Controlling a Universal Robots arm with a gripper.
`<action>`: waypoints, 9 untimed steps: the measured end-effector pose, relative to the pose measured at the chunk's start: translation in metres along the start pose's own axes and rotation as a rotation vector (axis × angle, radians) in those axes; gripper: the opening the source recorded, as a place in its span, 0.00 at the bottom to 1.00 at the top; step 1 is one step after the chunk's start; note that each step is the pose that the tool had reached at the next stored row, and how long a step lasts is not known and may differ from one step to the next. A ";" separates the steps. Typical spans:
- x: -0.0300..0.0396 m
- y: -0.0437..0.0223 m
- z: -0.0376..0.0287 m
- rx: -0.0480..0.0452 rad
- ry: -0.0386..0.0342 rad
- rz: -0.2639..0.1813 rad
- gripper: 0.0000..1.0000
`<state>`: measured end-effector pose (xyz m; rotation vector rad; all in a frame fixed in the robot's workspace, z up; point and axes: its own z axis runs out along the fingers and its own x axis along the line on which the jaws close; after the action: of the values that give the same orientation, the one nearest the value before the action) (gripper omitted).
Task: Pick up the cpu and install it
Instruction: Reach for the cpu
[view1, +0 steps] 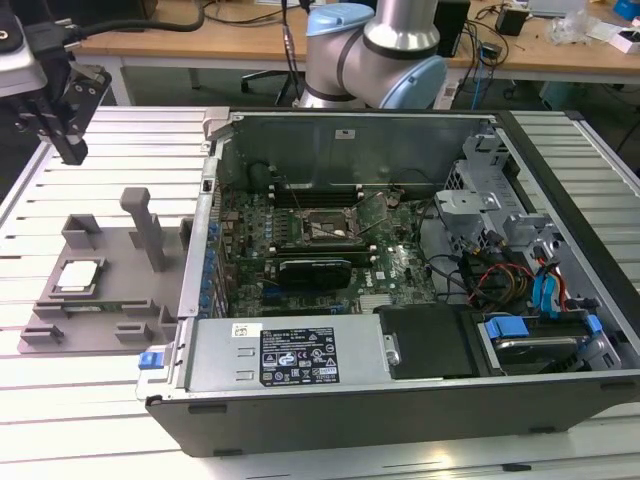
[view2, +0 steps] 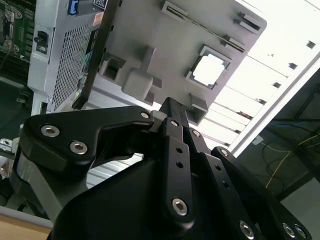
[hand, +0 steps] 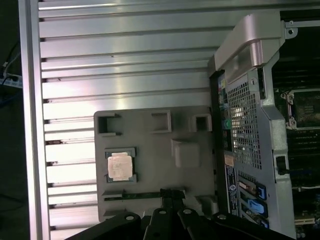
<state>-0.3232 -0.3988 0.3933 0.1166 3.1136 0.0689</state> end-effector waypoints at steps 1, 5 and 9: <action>0.0030 -0.0002 -0.0001 0.0000 0.0000 0.000 0.11; 0.0090 -0.0007 -0.0002 0.0000 0.0000 0.000 0.11; 0.0145 -0.0011 -0.0004 0.0000 0.0000 0.000 0.11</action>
<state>-0.3377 -0.3989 0.3933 0.1165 3.1137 0.0689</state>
